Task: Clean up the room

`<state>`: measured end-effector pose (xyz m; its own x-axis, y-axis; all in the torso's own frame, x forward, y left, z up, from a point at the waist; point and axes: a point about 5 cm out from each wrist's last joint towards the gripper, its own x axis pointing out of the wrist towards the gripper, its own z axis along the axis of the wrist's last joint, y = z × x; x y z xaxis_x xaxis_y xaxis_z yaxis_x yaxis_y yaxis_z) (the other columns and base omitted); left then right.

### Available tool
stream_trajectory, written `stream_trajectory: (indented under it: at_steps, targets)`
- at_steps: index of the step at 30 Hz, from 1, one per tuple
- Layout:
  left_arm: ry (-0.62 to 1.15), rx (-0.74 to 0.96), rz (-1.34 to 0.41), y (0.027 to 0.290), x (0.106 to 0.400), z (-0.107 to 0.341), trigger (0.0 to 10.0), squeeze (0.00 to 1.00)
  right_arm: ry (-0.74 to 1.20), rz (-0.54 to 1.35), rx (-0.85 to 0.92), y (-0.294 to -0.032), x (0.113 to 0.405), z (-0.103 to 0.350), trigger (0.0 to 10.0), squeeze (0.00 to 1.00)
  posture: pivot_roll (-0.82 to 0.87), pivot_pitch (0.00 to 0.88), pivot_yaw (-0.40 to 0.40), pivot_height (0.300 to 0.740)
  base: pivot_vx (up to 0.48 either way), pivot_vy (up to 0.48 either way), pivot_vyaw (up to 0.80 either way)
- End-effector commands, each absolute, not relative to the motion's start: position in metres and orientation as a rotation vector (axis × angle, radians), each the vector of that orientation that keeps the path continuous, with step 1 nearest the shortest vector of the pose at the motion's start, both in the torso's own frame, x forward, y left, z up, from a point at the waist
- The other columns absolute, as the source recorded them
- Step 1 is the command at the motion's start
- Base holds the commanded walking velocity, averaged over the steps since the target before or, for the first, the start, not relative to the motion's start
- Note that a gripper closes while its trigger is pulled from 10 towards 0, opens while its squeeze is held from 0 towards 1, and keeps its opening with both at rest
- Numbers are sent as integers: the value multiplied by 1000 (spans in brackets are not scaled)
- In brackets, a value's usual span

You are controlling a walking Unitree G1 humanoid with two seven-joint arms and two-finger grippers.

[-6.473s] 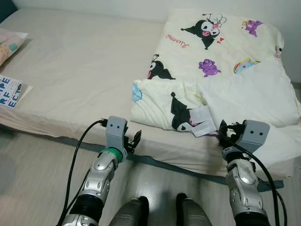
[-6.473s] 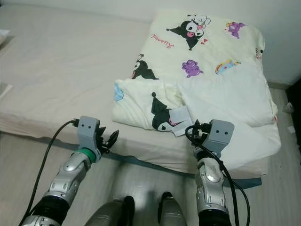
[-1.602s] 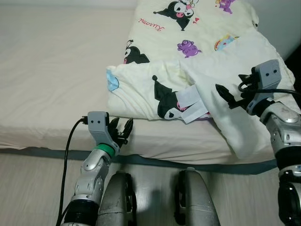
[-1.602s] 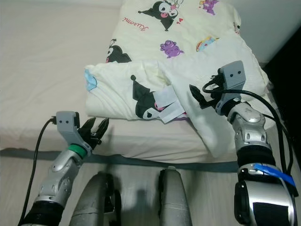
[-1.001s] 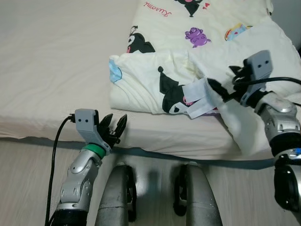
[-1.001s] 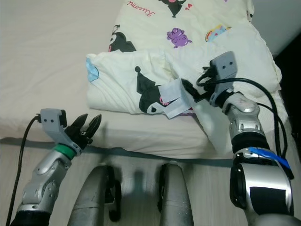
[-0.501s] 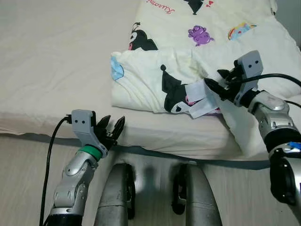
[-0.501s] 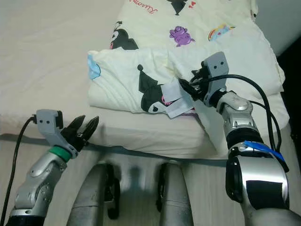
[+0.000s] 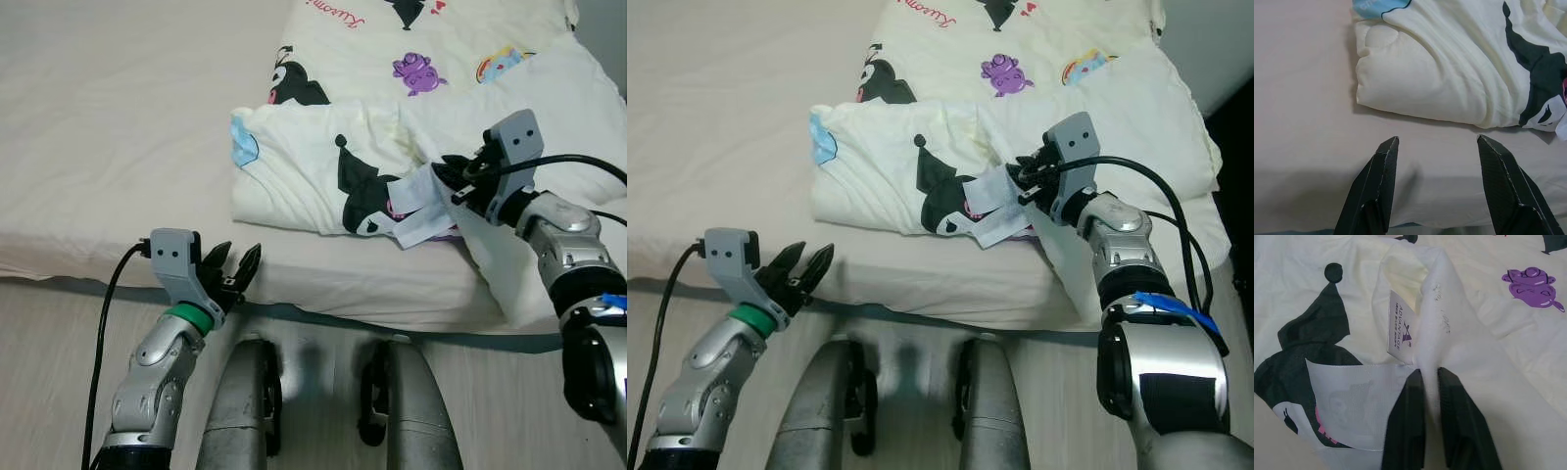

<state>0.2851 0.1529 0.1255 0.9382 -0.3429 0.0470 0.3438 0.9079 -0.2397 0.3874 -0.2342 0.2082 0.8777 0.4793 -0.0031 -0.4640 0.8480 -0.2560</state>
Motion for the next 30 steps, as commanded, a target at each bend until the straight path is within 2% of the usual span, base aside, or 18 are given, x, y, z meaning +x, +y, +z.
stream_trajectory:
  at_steps: [1, 17, 26, 30]
  targets:
    - [18, -263, -358, 152, 280, 120, 10000, 0, -38, 501, -260, -239, 385, 203, 0, 0, 141, 329, 67, 628, 0, 0, 0]
    - [13, -281, -385, 144, 285, 122, 10000, 0, -31, 537, -256, -243, 381, 201, 0, 0, 122, 314, 71, 628, 0, 0, 0]
    - [5, -292, -400, 140, 286, 123, 10000, 0, -5, 657, -268, -240, 376, 197, 0, 0, 113, 308, 69, 628, 0, 0, 0]
    - [-1, -296, -403, 139, 287, 125, 10000, 0, 24, 786, -289, -239, 366, 190, 0, 0, 102, 298, 66, 628, 0, 0, 0]
